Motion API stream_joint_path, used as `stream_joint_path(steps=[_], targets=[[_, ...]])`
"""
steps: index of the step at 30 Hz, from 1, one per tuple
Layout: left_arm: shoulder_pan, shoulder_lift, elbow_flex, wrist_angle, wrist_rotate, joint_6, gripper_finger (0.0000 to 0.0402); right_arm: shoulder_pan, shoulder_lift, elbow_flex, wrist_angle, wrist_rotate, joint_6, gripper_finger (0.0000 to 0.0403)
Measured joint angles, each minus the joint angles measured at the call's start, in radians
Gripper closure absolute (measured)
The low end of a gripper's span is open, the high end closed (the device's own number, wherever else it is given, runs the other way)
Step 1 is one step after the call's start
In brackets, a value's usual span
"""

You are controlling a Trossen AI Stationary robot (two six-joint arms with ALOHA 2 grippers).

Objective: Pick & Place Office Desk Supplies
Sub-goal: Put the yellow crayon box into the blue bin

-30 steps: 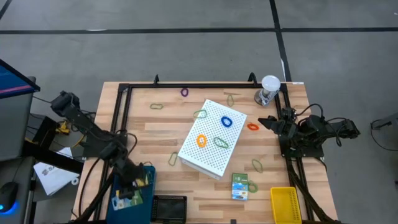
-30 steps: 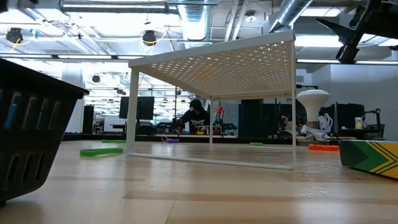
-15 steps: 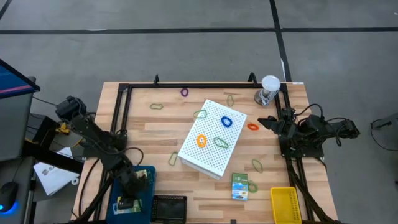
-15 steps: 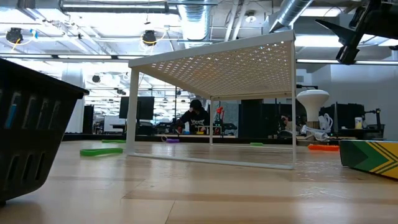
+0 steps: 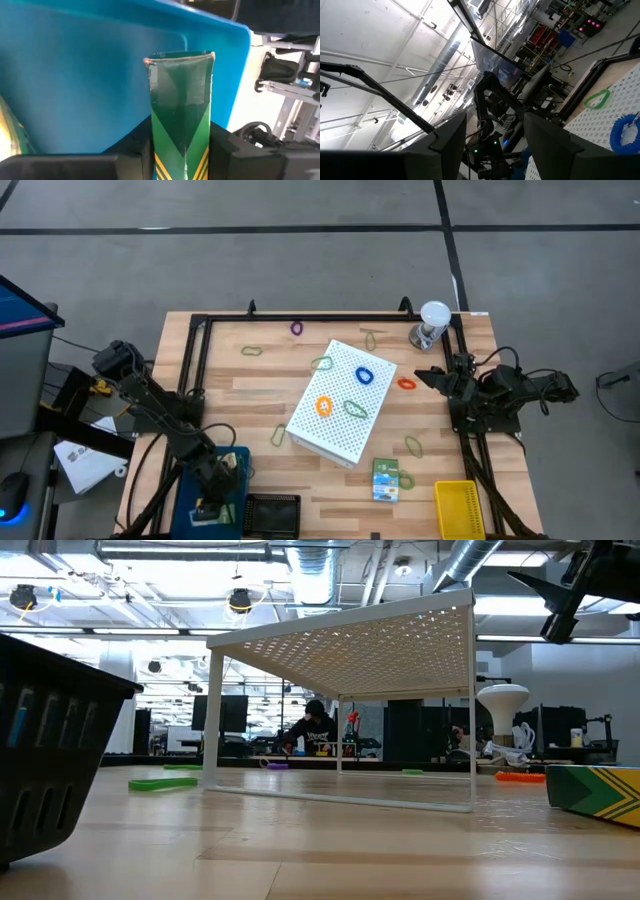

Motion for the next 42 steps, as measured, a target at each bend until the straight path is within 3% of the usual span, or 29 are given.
stream_joint_path(steps=[9,15,29,39,42], targets=[[0.000,-0.004,0.000,-0.043,-0.008,-0.003,0.0197,0.000,0.000,0.000,0.000,0.003,0.004,0.0207],[0.012,-0.067,0.001,-0.137,-0.017,-0.001,0.0163,0.000,0.000,0.000,0.000,0.004,0.008,0.0207],[0.025,-0.427,0.001,-0.372,-0.244,-0.011,0.0176,0.000,0.000,0.000,-0.011,0.004,0.008,0.0207],[0.151,-0.584,0.001,-0.279,-0.443,0.065,0.0188,-0.006,0.000,0.000,0.005,0.003,0.031,0.0207],[0.221,-0.598,0.001,-0.237,-0.471,0.110,0.0190,-0.014,0.001,0.000,0.049,-0.054,0.106,0.0207]])
